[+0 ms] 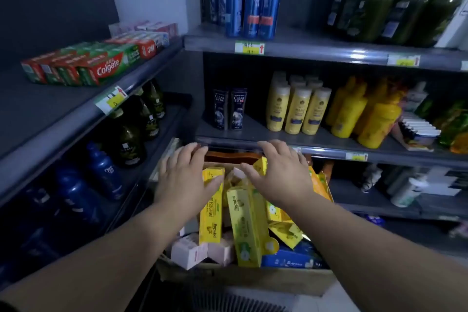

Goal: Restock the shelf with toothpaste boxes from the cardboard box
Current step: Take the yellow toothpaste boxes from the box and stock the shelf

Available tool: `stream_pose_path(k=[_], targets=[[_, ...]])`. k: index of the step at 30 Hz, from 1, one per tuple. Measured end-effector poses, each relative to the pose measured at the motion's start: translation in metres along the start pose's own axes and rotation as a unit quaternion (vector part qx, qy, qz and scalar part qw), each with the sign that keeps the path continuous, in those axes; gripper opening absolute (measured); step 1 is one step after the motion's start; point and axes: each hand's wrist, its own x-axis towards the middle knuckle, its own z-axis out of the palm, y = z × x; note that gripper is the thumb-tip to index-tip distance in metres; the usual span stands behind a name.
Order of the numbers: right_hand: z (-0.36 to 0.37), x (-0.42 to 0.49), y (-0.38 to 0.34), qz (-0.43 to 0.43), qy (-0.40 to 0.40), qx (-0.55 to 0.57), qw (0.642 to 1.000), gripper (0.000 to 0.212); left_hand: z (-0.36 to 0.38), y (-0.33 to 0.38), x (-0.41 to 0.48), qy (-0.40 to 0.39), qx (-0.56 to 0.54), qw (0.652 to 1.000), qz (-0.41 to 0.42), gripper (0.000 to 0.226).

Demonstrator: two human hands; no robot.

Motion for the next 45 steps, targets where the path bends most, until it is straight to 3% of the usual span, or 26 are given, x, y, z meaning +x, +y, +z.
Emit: stream_pose_path(k=[10,14,17,20,24,27,32,37,41,45], targets=[[0.013,-0.01,0.011,-0.017,-0.071,-0.004,0.997,0.061,0.019,-0.001,0.001,-0.087,-0.084,0.99,-0.075,0.063],[0.004,-0.017,0.012,-0.067,-0.118,-0.008,0.991,0.065,0.017,0.004,0.003,-0.096,-0.125,0.985,-0.074,0.06],[0.001,-0.021,0.012,-0.071,-0.175,-0.025,0.982,0.078,0.016,0.002,-0.001,-0.118,-0.119,0.982,-0.083,0.039],[0.007,-0.022,0.011,-0.056,-0.181,-0.007,0.982,0.085,0.018,-0.002,-0.006,-0.126,-0.097,0.984,-0.083,0.023],[0.013,-0.02,0.007,0.007,-0.194,0.103,0.976,0.073,0.011,0.003,-0.009,-0.095,-0.098,0.986,-0.094,0.025],[0.0,-0.015,0.004,0.022,-0.199,0.155,0.967,0.037,-0.001,0.005,-0.009,-0.048,-0.131,0.985,-0.106,0.027],[-0.031,0.003,-0.008,0.011,-0.174,0.231,0.957,0.049,-0.03,0.003,-0.006,0.004,-0.17,0.979,-0.113,0.027],[-0.05,0.019,-0.04,-0.043,-0.169,0.3,0.938,0.038,-0.064,-0.003,-0.016,0.038,-0.279,0.945,-0.166,0.026],[-0.053,0.025,-0.075,-0.102,-0.21,0.336,0.912,0.038,-0.09,-0.016,-0.039,0.072,-0.342,0.905,-0.242,0.029],[-0.05,0.015,-0.112,-0.18,-0.253,0.338,0.889,0.036,-0.106,-0.03,-0.079,0.119,-0.376,0.856,-0.334,0.048]])
